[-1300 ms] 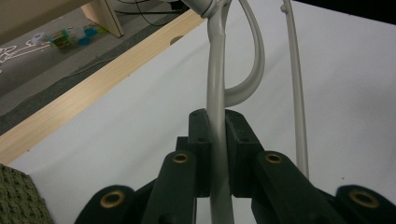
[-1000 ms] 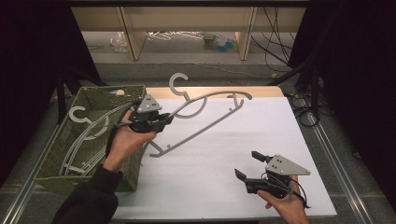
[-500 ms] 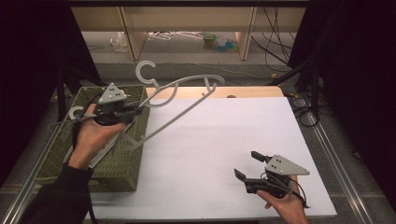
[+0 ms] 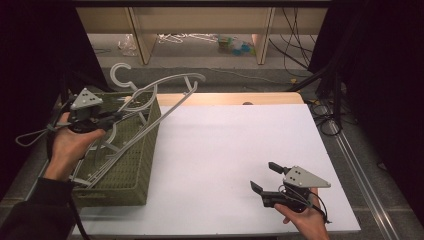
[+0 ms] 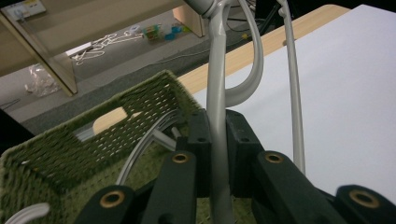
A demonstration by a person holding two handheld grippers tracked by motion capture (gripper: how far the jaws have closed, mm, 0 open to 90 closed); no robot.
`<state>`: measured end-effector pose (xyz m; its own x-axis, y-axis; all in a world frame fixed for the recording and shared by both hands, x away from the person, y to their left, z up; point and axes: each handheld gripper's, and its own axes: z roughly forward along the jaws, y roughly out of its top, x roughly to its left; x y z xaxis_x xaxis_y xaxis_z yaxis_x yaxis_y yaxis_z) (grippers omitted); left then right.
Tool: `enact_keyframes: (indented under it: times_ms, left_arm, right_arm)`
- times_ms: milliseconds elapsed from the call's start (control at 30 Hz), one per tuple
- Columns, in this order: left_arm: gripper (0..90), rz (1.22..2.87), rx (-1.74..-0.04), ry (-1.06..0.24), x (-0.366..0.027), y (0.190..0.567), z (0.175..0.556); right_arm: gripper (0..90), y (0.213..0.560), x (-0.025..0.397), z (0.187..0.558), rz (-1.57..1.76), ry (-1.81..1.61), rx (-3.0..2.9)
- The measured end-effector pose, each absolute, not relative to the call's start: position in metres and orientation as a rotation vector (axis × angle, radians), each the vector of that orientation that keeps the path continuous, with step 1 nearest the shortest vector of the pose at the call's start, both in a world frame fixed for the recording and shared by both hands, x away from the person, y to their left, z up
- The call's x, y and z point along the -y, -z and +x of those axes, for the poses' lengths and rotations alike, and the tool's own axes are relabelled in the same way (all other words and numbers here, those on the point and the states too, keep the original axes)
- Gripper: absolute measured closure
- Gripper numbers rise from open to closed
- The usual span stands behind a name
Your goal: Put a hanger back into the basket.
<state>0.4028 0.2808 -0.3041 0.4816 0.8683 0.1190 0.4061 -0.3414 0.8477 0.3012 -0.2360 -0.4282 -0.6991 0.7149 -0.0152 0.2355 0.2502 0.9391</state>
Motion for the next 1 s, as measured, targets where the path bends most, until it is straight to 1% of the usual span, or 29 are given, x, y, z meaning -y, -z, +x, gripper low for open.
enact_keyframes:
  times_ms: [133,233,600,1000]
  left_arm:
    - [81.6,1.945,-1.086,-0.766,-0.296,0.305,0.403]
    - [81.7,1.917,-1.114,-0.769,-0.306,0.307,0.403]
    - [81.6,1.915,-1.154,-0.808,-0.34,0.312,0.398]
    - [81.6,1.9,-1.217,-0.841,-0.37,0.325,0.393]
  right_arm:
    - [16.5,0.428,0.236,0.301,0.864,-1.45,-2.086]
    - [16.6,0.428,0.236,0.301,0.867,-1.447,-2.089]
    - [16.5,0.429,0.236,0.302,0.869,-1.448,-2.085]
    - [16.5,0.429,0.236,0.302,0.88,-1.452,-2.08]
